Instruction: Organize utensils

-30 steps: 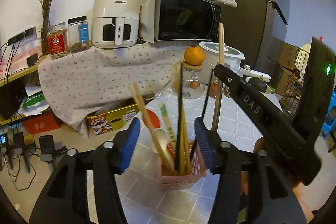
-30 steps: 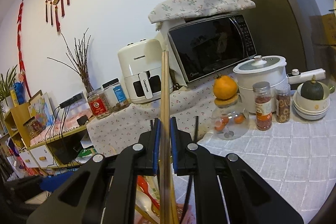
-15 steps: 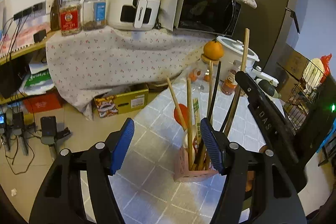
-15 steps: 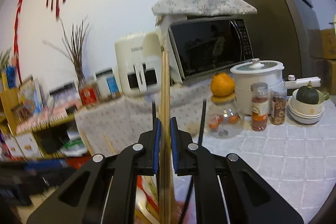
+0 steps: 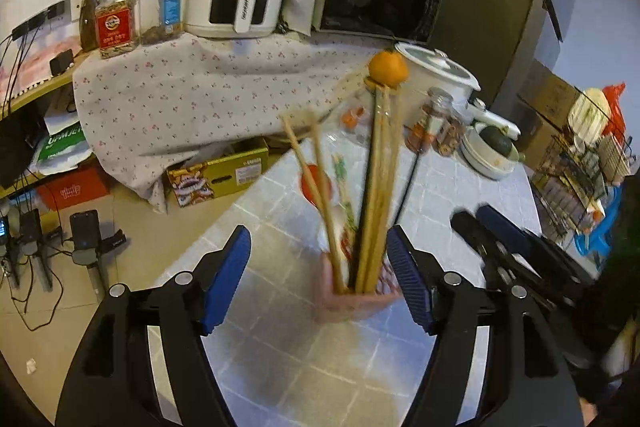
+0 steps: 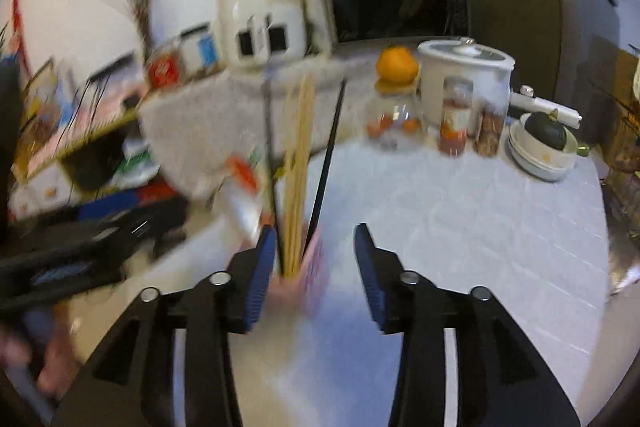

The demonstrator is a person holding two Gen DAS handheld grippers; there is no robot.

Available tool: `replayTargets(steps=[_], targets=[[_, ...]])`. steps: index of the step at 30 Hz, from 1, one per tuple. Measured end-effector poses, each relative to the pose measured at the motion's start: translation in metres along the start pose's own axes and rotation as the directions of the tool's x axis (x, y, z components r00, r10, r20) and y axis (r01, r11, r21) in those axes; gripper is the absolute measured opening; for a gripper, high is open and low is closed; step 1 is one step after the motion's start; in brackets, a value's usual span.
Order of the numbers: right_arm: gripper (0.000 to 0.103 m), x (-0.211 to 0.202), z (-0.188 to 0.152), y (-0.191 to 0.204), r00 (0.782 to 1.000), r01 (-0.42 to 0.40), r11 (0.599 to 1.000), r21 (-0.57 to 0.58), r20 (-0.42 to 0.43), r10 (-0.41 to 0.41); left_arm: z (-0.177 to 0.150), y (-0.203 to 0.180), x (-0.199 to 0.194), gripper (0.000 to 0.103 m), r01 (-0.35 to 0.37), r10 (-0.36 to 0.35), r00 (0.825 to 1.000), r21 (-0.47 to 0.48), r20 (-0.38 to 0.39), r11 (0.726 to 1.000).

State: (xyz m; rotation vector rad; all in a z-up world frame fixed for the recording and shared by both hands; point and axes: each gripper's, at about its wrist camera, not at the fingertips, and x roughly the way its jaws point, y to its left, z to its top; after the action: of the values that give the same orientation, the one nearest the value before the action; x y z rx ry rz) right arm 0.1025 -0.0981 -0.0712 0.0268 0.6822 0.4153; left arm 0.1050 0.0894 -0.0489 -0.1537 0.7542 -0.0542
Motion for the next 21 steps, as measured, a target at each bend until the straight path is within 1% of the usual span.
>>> replayTargets(steps=[1, 2, 3, 5, 6, 7, 10, 11, 12, 13, 17, 21], targets=[[0.059, -0.013, -0.005, 0.003, 1.000, 0.007, 1.000, -0.017, -0.024, -0.008, -0.002, -0.005, -0.002, 0.073, 0.000, 0.001, 1.000, 0.011, -0.014, 1.000], [0.070, -0.029, -0.011, 0.007, 0.999, 0.016, 0.999, -0.033, -0.049, -0.018, -0.006, -0.011, -0.007, 0.074, -0.003, 0.003, 1.000, 0.027, -0.030, 1.000], [0.077, -0.042, -0.016, 0.009, 0.998, 0.019, 0.999, -0.040, -0.063, -0.021, -0.009, -0.015, -0.011, 0.077, -0.004, 0.005, 0.999, 0.038, -0.038, 0.999], [0.083, -0.072, -0.027, 0.012, 0.996, 0.018, 0.999, -0.040, -0.083, -0.021, -0.016, -0.028, -0.028, 0.085, -0.014, 0.018, 0.999, 0.078, -0.050, 0.997], [0.086, -0.080, -0.029, 0.013, 0.996, 0.019, 0.999, -0.035, -0.087, -0.022, -0.018, -0.031, -0.035, 0.093, -0.021, 0.026, 0.998, 0.090, -0.049, 0.996], [0.088, -0.089, -0.032, 0.013, 0.996, 0.020, 0.999, -0.029, -0.091, -0.023, -0.021, -0.035, -0.047, 0.096, -0.036, 0.040, 0.998, 0.103, -0.043, 0.994], [0.089, -0.114, -0.037, 0.017, 0.994, 0.035, 0.999, -0.024, -0.100, -0.037, -0.029, -0.044, -0.080, 0.096, -0.068, 0.072, 0.997, 0.122, -0.025, 0.990], [0.092, -0.124, -0.038, 0.019, 0.994, 0.039, 0.999, -0.025, -0.102, -0.041, -0.031, -0.046, -0.090, 0.096, -0.072, 0.075, 0.997, 0.128, -0.024, 0.989], [0.096, -0.128, -0.036, 0.021, 0.994, 0.043, 0.999, -0.024, -0.100, -0.045, -0.031, -0.048, -0.099, 0.096, -0.068, 0.072, 0.997, 0.134, -0.024, 0.989], [0.096, -0.137, -0.035, 0.023, 0.994, 0.050, 0.999, -0.021, -0.092, -0.052, -0.032, -0.051, -0.107, 0.096, -0.059, 0.064, 0.998, 0.141, -0.027, 0.988], [0.096, -0.154, -0.029, 0.024, 0.991, 0.088, 0.996, 0.006, -0.098, -0.087, -0.034, -0.057, -0.132, 0.096, -0.046, 0.050, 0.998, 0.148, -0.027, 0.988], [0.096, -0.166, -0.023, 0.022, 0.988, 0.107, 0.994, 0.027, -0.112, -0.103, -0.036, -0.061, -0.144, 0.096, -0.018, 0.025, 0.998, 0.140, -0.052, 0.990]])
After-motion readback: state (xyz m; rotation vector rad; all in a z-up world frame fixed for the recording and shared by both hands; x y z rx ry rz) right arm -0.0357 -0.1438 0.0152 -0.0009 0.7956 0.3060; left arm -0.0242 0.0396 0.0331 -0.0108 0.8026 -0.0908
